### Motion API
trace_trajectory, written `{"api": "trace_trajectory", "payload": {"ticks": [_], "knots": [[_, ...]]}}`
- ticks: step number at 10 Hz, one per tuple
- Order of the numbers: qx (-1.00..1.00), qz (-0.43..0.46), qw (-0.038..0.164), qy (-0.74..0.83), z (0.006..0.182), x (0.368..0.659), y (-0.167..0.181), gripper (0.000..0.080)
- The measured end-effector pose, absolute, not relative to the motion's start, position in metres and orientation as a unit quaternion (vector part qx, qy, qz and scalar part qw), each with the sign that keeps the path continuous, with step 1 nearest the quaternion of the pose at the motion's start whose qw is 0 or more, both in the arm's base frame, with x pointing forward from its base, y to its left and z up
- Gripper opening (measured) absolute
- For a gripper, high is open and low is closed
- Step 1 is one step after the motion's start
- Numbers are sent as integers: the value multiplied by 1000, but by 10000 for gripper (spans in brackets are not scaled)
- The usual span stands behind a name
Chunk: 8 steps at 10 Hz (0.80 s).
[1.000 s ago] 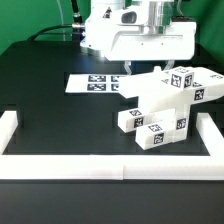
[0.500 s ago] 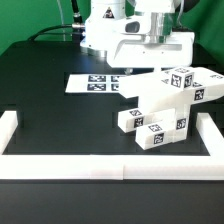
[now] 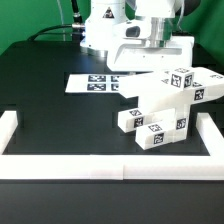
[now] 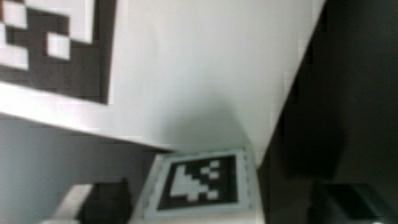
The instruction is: Assemble chair
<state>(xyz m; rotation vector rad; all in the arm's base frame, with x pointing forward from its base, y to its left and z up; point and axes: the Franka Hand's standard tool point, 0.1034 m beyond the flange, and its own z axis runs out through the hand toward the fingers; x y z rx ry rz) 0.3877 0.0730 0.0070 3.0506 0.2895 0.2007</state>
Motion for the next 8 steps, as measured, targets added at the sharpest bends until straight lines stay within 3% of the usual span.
{"api": "trace_trajectory", "payload": {"ticks": [1,2,8], "knots": [[993,67,35,94,7,390,73,409],[993,68,35,94,8,391,73,284],[993,71,34,92,16,397,66,284]]}}
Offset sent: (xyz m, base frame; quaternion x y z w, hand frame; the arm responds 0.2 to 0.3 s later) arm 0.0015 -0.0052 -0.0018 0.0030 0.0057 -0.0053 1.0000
